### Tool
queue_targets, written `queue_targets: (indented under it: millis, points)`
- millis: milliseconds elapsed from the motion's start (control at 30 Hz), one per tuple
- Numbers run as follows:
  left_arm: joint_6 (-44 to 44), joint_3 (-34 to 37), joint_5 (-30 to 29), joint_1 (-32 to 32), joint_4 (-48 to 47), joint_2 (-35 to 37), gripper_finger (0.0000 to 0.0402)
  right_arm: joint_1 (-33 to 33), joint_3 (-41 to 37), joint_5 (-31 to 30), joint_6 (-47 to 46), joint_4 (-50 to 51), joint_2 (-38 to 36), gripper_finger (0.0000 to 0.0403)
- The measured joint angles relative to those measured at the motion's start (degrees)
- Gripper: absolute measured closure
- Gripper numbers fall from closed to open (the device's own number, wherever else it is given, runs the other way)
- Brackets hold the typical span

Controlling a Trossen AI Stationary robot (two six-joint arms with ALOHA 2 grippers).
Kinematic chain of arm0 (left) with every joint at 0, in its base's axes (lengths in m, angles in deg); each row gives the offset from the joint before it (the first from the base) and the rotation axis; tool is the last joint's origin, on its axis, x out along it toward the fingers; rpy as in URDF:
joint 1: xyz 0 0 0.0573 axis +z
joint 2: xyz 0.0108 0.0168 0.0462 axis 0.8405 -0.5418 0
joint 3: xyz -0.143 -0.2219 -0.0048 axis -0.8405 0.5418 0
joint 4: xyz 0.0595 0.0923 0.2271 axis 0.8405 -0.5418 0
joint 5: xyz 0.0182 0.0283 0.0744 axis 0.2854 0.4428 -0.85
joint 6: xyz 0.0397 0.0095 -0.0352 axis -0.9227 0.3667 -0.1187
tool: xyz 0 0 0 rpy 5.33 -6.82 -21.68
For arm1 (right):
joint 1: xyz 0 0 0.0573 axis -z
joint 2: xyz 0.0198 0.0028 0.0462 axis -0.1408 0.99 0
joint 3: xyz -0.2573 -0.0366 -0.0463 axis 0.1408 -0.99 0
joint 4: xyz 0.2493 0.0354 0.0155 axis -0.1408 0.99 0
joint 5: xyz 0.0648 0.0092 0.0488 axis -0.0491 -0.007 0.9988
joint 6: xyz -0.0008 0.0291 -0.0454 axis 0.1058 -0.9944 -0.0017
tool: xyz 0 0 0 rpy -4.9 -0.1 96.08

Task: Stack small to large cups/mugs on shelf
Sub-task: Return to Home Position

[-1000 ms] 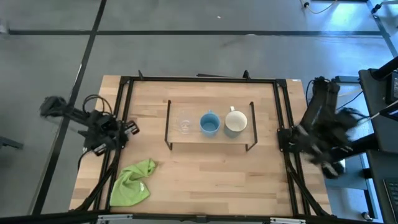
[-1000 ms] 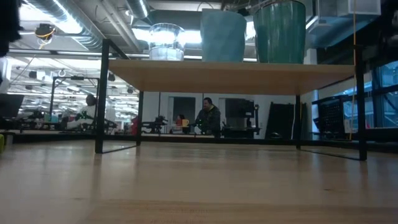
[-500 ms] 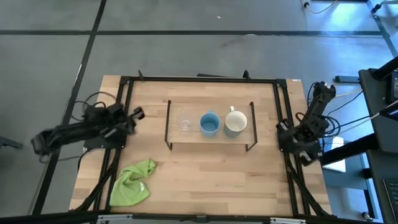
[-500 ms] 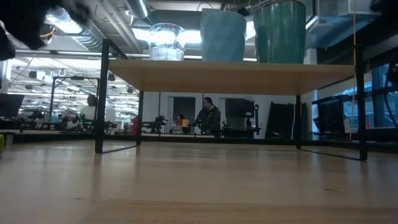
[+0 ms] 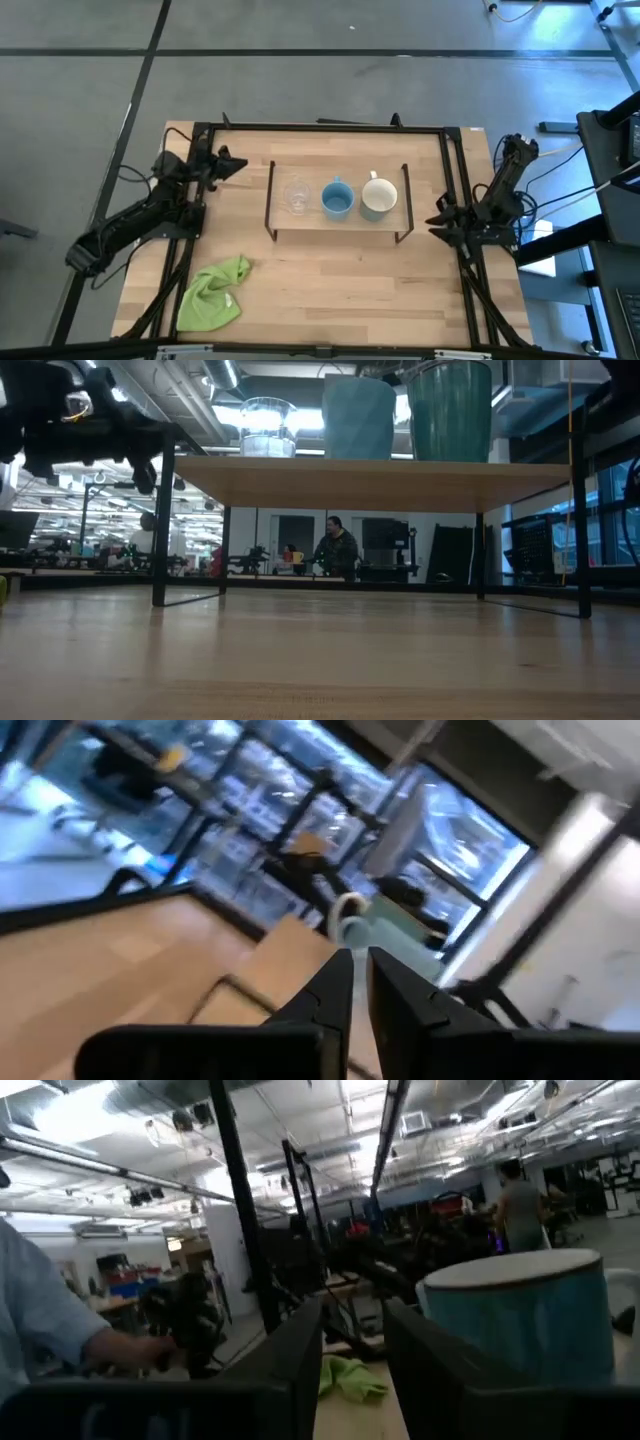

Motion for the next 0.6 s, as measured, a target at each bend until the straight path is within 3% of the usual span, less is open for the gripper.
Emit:
queue_targets:
  millis: [67, 233, 400, 600]
  points:
    - [-2.18, 0.0, -1.55, -0.44, -2.32, -0.01, 0.0374, 0.99, 0.0, -0.4, 0.27, -0.2, -0.01, 0.0293]
    - [-6.85, 0.0, -0.26, 0.78, 2.34, 0.26, 0.0374, 3.07, 0.0, -4.57, 2.14, -0.27, -0.06, 0.0293]
    - [-1.0, 0.0, 9.1, 0.01, 5.89, 1.09, 0.0374, 3.92, 0.0, 9.83, -1.16, -0.61, -0.04, 0.0293]
    - [3.85, 0.0, 0.36, -10.97, 15.55, 5.8, 0.0374, 3.96, 0.0, 7.14, -1.17, -3.27, -0.02, 0.0293]
